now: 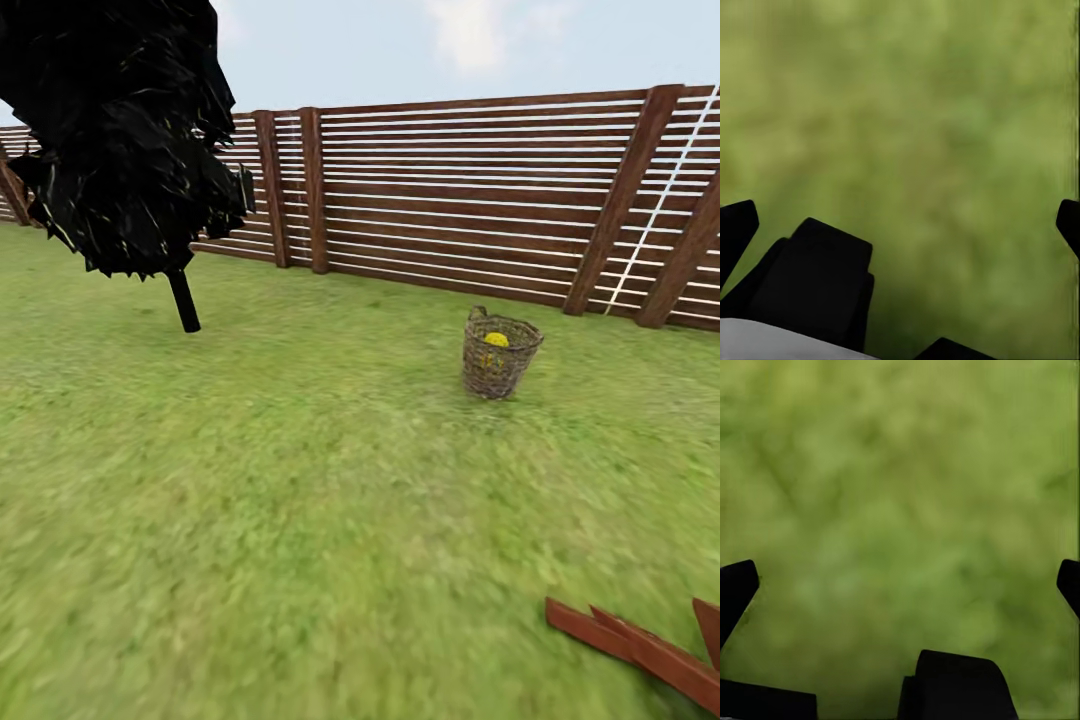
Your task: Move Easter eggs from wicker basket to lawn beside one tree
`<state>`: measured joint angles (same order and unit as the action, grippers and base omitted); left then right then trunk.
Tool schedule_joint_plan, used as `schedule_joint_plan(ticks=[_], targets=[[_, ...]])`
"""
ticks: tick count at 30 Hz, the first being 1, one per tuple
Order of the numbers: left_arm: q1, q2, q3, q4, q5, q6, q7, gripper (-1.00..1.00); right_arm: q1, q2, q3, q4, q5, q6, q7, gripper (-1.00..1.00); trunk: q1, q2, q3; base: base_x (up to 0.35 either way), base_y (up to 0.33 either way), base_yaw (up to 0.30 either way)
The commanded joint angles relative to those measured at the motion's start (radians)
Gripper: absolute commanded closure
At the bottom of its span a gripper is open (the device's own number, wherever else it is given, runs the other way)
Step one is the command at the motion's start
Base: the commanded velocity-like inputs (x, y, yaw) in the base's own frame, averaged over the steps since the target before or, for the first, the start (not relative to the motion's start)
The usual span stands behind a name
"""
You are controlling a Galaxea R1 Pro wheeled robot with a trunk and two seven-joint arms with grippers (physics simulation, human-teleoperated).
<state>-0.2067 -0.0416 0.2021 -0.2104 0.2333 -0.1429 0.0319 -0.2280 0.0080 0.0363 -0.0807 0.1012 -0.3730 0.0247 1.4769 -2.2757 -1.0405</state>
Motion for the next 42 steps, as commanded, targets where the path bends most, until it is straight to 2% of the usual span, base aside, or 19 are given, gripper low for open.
schedule_joint_plan(ticks=[1,42], targets=[[0.0,-0.001,0.0,0.0,0.004,-0.003,0.002,-1.0,-0.001,0.0,0.002,0.001,0.005,-0.003,-0.002,-1.0,0.0,0.0,-0.001,0.32,0.0,0.0],[0.0,-0.001,0.0,0.002,0.004,-0.003,0.002,-1.0,-0.001,-0.008,0.004,0.001,0.002,0.003,0.0,-1.0,0.0,0.0,-0.001,0.32,0.0,0.0]])
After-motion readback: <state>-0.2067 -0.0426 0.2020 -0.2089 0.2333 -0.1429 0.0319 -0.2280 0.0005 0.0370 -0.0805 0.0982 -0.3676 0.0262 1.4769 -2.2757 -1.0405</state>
